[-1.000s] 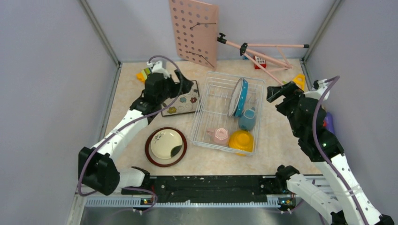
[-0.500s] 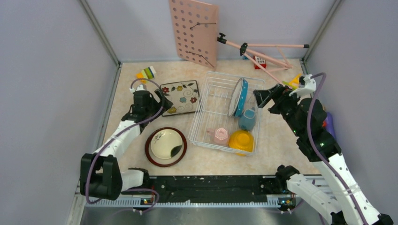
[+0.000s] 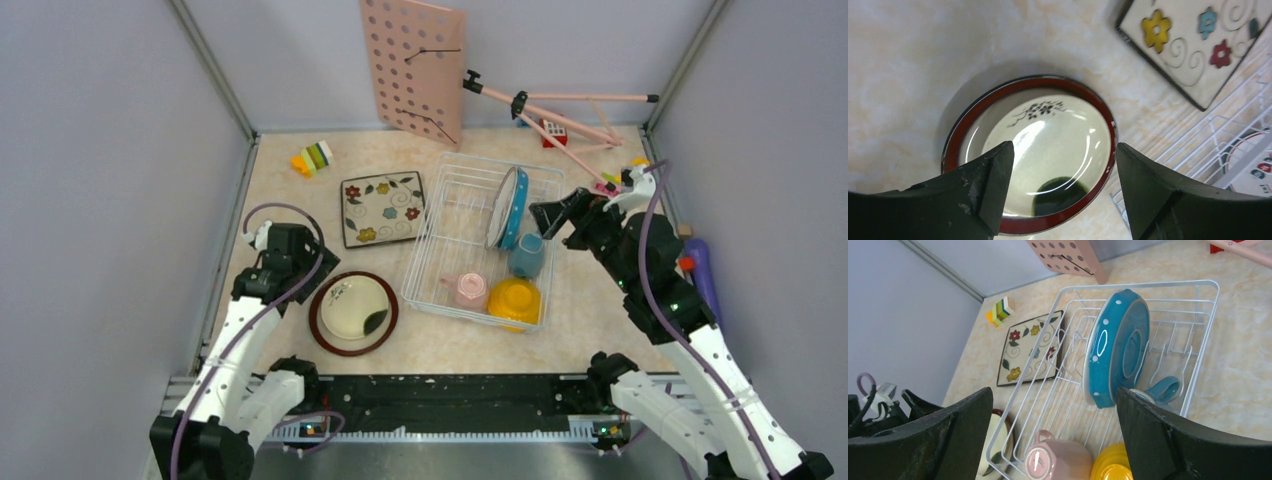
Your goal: Load the mixed dishes into the dish rack
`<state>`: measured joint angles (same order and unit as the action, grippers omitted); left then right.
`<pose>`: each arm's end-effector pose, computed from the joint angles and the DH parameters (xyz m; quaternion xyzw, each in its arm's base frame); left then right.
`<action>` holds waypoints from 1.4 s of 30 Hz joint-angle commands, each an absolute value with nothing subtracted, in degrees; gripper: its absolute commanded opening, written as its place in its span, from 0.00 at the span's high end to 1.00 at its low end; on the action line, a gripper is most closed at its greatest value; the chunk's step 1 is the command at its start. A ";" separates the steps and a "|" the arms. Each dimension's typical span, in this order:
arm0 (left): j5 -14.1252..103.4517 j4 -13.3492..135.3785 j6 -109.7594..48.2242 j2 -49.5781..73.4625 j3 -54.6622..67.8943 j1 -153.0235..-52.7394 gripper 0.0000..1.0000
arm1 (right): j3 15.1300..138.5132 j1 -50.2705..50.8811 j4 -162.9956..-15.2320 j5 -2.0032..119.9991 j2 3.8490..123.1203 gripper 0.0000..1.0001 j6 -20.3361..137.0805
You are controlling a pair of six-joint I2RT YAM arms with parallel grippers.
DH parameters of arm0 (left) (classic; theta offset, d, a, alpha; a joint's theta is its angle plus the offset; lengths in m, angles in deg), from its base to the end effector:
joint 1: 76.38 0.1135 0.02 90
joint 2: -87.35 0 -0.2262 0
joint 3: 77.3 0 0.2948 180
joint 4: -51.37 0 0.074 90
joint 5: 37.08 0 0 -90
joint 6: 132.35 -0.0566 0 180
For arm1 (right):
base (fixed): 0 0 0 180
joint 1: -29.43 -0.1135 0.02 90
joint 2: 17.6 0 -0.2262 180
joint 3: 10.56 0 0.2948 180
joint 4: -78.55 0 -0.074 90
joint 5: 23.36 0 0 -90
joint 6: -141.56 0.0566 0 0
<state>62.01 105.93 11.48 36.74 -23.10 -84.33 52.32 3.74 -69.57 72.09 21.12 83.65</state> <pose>0.2513 -0.0261 0.2059 -0.3906 0.8550 -0.1069 0.3241 0.2201 0.0999 0.3581 0.0732 0.7493 0.2861 0.5927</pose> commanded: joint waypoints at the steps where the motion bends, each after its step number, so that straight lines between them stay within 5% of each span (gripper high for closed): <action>1: 61.77 114.64 16.27 39.63 -26.79 -84.20 0.20 | 51.75 4.03 -71.91 70.60 19.36 0.10 84.68; 14: 58.16 112.02 20.72 42.96 -36.18 -84.20 0.23 | 49.18 4.03 -70.14 72.43 16.15 0.10 85.36; 21: 54.62 107.00 22.47 41.87 -40.67 -84.20 0.34 | 49.26 4.05 -70.55 71.99 16.16 0.10 85.32; 24: 54.34 105.31 23.38 43.75 -42.50 -84.20 0.53 | 49.03 4.03 -70.55 72.26 16.07 0.10 85.34; 27: 58.00 108.17 23.50 46.15 -41.41 -84.20 0.96 | 48.82 4.03 -70.66 72.11 16.32 0.10 85.59; 28: 60.35 110.51 24.17 47.04 -40.45 -84.20 1.00 | 48.87 4.03 -70.70 71.92 16.37 0.10 85.61; 42: 68.18 116.76 19.66 60.19 -27.87 -84.20 1.00 | 48.66 4.03 -72.93 68.84 19.41 0.10 87.70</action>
